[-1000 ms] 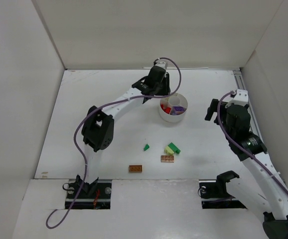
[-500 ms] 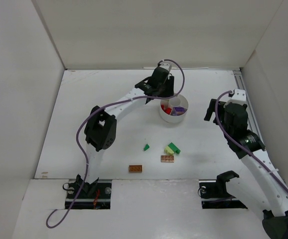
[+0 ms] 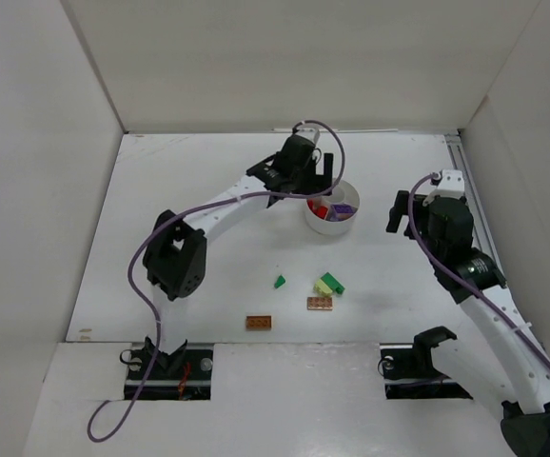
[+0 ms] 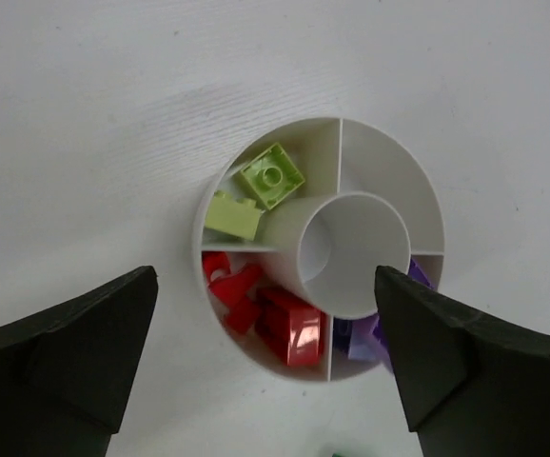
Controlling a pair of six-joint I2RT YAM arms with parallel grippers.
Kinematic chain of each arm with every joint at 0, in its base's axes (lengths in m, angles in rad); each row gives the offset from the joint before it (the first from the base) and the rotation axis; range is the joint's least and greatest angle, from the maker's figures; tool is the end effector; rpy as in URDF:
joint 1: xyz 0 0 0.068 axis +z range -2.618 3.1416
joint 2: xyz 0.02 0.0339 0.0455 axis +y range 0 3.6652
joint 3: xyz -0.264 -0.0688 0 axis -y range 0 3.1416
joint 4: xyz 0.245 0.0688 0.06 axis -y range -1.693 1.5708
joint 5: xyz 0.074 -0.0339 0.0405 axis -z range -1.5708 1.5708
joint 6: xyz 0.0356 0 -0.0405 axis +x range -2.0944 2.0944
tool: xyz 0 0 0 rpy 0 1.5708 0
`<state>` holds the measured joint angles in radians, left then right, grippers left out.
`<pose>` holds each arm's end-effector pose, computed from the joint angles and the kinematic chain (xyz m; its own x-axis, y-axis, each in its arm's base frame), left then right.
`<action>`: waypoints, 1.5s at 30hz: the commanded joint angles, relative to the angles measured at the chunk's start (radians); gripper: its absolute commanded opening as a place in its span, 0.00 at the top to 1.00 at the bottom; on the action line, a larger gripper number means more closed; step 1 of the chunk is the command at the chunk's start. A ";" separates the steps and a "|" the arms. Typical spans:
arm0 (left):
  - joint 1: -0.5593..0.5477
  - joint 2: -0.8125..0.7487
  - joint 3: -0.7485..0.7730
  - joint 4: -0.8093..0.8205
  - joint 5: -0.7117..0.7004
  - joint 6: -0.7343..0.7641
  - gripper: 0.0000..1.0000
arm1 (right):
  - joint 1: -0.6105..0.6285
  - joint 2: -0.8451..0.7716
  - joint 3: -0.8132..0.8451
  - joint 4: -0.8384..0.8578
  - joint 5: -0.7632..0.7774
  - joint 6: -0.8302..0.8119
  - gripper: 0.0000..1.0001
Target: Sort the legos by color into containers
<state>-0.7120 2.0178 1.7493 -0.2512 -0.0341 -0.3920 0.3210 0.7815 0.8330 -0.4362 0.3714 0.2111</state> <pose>0.3652 -0.3136 0.2900 -0.5884 0.0034 -0.8086 0.4391 0.8411 -0.3159 0.1687 0.0425 0.3318 -0.3429 0.0917 -0.9349 0.0993 0.9932 0.0610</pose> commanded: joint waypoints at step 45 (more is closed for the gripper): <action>0.101 -1.318 -1.349 0.010 0.042 -0.478 0.00 | 0.693 0.378 -0.071 -0.187 0.084 0.297 0.18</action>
<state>-0.6132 0.6933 0.4015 -0.2802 -0.0071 -0.8806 1.0584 1.1595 0.7689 -0.5484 0.4679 0.4980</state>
